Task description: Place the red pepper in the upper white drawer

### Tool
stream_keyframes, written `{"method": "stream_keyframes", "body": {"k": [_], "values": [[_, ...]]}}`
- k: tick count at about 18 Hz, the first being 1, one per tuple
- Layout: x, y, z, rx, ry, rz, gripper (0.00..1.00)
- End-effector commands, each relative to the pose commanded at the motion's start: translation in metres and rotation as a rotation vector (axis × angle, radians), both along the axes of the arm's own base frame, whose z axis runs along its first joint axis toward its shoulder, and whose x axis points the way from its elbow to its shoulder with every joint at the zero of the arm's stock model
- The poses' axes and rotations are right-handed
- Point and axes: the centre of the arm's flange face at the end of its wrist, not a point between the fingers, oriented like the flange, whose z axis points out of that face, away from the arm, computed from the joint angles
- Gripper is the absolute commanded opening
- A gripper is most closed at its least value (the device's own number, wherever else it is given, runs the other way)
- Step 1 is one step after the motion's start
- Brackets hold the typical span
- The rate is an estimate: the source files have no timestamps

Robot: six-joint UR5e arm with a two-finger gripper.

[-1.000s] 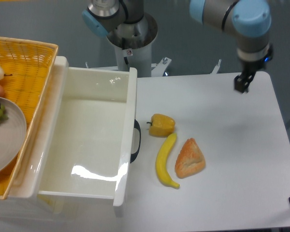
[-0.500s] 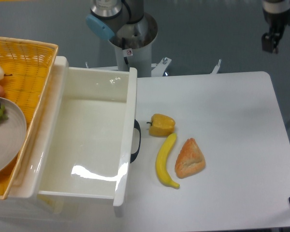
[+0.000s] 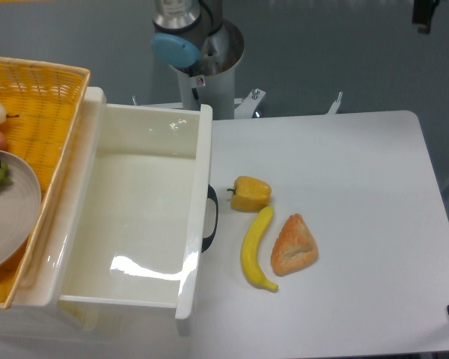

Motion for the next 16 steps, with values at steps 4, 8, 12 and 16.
{"method": "stream_keyframes", "body": {"k": [4, 8, 12, 16], "values": [[0.022, -0.054, -0.021, 0.049, -0.123, 0.042, 1.00], [0.024, -0.076, -0.039, 0.076, -0.147, 0.085, 1.00], [0.012, -0.091, -0.069, 0.115, -0.197, 0.101, 1.00], [0.004, -0.105, -0.089, 0.146, -0.226, 0.118, 1.00]]}}
